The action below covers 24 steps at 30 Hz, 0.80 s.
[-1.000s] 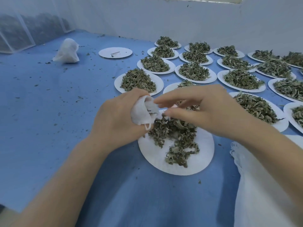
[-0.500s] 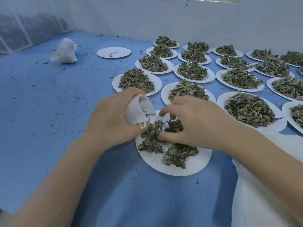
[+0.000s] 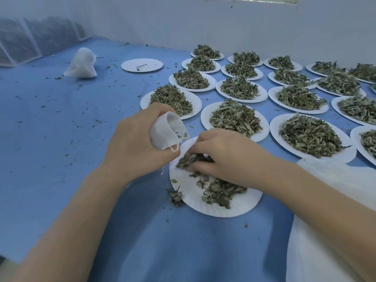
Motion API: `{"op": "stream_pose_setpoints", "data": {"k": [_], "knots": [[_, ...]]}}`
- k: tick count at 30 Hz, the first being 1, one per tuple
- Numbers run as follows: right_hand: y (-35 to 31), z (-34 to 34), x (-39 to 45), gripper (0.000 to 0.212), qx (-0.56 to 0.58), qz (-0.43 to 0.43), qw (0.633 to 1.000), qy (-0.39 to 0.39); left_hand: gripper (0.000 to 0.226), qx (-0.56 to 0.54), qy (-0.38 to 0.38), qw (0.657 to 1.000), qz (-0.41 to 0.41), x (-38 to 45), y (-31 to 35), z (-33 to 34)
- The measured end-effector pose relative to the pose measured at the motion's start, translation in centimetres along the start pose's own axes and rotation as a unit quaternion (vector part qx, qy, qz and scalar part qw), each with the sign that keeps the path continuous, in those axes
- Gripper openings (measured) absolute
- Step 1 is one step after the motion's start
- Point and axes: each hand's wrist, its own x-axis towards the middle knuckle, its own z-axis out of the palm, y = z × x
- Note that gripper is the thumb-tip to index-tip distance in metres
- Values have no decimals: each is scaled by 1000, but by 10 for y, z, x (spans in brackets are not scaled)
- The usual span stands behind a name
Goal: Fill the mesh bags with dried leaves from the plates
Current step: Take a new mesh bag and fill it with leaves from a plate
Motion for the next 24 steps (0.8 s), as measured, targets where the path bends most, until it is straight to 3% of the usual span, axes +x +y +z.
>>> {"op": "stream_pose_setpoints", "data": {"k": [8, 15, 18, 20, 22, 24], "knots": [[15, -32, -11, 28, 96, 42, 990, 91, 46, 12, -30, 999, -5, -1, 2, 2], [-10, -30, -2, 28, 15, 25, 997, 73, 50, 12, -54, 998, 26, -6, 16, 12], [-11, -27, 0, 22, 18, 18, 993, 116, 52, 14, -56, 998, 16, -8, 21, 14], [-9, -28, -3, 24, 141, 32, 981, 132, 55, 10, -58, 998, 6, -8, 21, 13], [-6, -28, -8, 29, 316, 39, 940, 124, 53, 9, -54, 998, 3, -6, 22, 12], [-1, -25, -9, 21, 353, 39, 925, 139, 47, 11, -44, 999, 10, -6, 23, 11]]}}
